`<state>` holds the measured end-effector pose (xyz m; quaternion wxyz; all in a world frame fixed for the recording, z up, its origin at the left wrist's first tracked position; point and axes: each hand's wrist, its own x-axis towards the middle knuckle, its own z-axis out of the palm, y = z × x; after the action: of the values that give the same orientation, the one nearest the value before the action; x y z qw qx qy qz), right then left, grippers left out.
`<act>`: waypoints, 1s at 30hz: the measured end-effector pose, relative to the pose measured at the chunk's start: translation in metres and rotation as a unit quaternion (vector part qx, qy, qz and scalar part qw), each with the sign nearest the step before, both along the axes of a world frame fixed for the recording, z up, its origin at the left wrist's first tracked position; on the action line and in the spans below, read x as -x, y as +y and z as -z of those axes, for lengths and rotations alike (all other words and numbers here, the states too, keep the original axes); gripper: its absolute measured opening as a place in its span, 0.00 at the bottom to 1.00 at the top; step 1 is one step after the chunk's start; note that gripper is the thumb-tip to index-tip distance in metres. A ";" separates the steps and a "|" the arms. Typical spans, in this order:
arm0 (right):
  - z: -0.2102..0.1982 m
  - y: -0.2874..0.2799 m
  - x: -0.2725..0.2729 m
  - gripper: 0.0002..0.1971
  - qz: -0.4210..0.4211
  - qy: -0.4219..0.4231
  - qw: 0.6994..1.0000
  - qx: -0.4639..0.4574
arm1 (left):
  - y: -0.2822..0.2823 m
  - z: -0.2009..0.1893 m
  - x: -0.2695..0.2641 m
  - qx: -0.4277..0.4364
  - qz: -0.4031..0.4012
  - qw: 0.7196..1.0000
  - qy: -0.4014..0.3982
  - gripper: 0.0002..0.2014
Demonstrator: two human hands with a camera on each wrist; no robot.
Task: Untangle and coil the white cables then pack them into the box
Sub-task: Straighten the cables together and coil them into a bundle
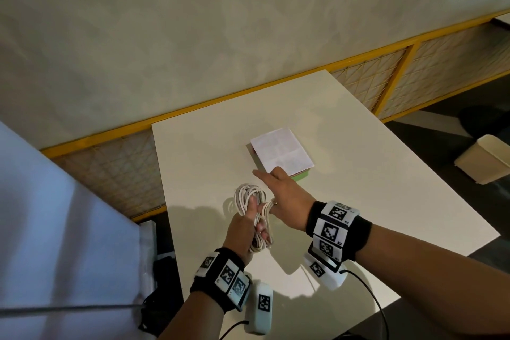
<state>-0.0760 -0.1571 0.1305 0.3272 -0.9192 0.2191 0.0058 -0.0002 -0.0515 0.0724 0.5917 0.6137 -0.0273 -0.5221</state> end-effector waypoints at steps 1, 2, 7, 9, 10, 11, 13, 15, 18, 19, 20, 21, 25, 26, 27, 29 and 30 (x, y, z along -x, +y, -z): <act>0.002 0.000 -0.001 0.38 0.002 -0.003 1.000 -0.002 | 0.001 0.001 0.000 0.007 0.002 1.000 0.002 0.23; 0.004 -0.001 -0.001 0.37 0.004 -0.007 1.000 -0.006 | 0.001 0.003 -0.001 0.018 0.007 1.000 0.003 0.24; 0.008 -0.002 -0.006 0.37 0.023 0.002 1.000 -0.008 | 0.007 0.009 -0.001 0.079 0.069 0.994 -0.035 0.21; 0.008 -0.001 -0.008 0.37 0.015 0.003 1.000 -0.013 | 0.008 0.010 -0.001 0.093 0.073 0.992 -0.033 0.21; 0.009 -0.001 -0.008 0.36 0.014 0.003 1.000 -0.022 | 0.008 0.009 -0.001 0.101 0.072 0.992 -0.027 0.18; 0.010 -0.002 -0.007 0.36 0.015 0.002 0.999 -0.033 | 0.008 0.009 -0.001 0.107 0.066 0.992 -0.016 0.17; 0.011 -0.005 -0.007 0.34 0.015 -0.008 0.998 -0.053 | 0.009 0.008 -0.002 0.124 0.053 0.991 0.004 0.22; 0.011 -0.006 -0.006 0.31 0.014 -0.020 0.998 -0.062 | 0.008 0.008 -0.002 0.134 0.043 0.990 0.011 0.31; 0.013 -0.005 -0.005 0.30 0.017 -0.026 0.997 -0.069 | 0.007 0.008 -0.002 0.125 0.037 0.991 0.009 0.24; 0.013 -0.005 -0.005 0.30 0.023 -0.026 0.997 -0.069 | 0.006 0.007 -0.002 0.120 0.037 0.992 0.006 0.18; 0.014 -0.005 -0.006 0.30 0.031 -0.027 0.997 -0.067 | 0.005 0.005 -0.002 0.116 0.042 0.992 0.001 0.14; 0.015 -0.005 -0.006 0.30 0.040 -0.030 0.997 -0.066 | 0.004 0.004 -0.001 0.110 0.048 0.993 -0.005 0.12; 0.017 -0.007 -0.006 0.23 0.053 -0.034 0.996 -0.066 | 0.002 0.000 0.002 0.088 0.081 0.992 -0.029 0.09; 0.017 -0.007 -0.006 0.21 0.051 -0.033 0.996 -0.066 | 0.002 0.000 0.002 0.086 0.093 0.991 -0.033 0.09; 0.018 -0.007 -0.005 0.19 0.047 -0.033 0.996 -0.068 | 0.003 0.000 0.002 0.083 0.103 0.991 -0.036 0.10; 0.019 -0.006 -0.004 0.18 0.043 -0.028 0.995 -0.083 | 0.004 0.003 0.000 0.078 0.121 0.989 -0.039 0.10; 0.020 -0.006 -0.004 0.18 0.043 -0.025 0.994 -0.096 | 0.004 0.004 0.000 0.076 0.127 0.988 -0.040 0.10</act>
<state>-0.0723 -0.1631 0.1104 0.4192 -0.8731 0.2487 -0.0101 -0.0001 -0.0477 0.0684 0.5638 0.5789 -0.1684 -0.5644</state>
